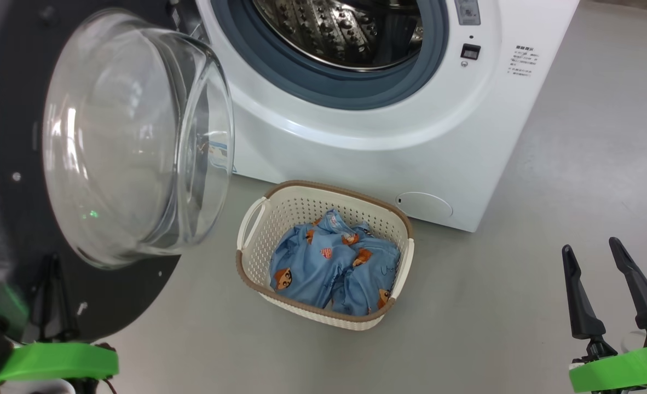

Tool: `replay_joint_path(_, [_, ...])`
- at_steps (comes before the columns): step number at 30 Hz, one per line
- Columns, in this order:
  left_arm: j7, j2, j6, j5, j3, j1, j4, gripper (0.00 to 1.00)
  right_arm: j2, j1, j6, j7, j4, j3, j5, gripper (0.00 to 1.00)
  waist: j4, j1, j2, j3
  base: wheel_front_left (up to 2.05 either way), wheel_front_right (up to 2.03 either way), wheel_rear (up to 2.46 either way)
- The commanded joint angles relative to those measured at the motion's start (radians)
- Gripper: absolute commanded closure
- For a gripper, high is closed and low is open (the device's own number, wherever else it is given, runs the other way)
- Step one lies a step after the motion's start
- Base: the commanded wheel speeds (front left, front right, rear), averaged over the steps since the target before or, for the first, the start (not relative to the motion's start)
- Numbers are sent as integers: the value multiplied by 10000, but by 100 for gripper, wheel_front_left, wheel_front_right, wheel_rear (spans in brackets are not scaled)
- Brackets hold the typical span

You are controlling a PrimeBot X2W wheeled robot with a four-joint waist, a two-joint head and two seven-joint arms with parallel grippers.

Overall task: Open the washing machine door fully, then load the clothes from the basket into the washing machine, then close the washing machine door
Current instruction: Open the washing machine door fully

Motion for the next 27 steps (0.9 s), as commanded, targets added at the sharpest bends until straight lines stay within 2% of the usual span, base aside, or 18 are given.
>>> replay_joint_path(1, [-109, 510, 57, -85, 605, -565, 48, 100, -232, -231, 71, -122, -326, 253, -97, 0, 31, 0, 0, 64, 0, 0, 0])
replay_joint_path(17, [-220, 866, -144, 18, 1491, -1604, 1351, 100, -534, -547, 71, -122, -433, 297, -127, 0, 164, 0, 0, 676, 0, 0, 0])
replay_joint_path(27, [-227, 937, -398, 494, 2486, -2301, 1961, 100, -747, -813, 71, -122, -509, 385, -166, 0, 291, 0, 0, 1225, 0, 0, 0])
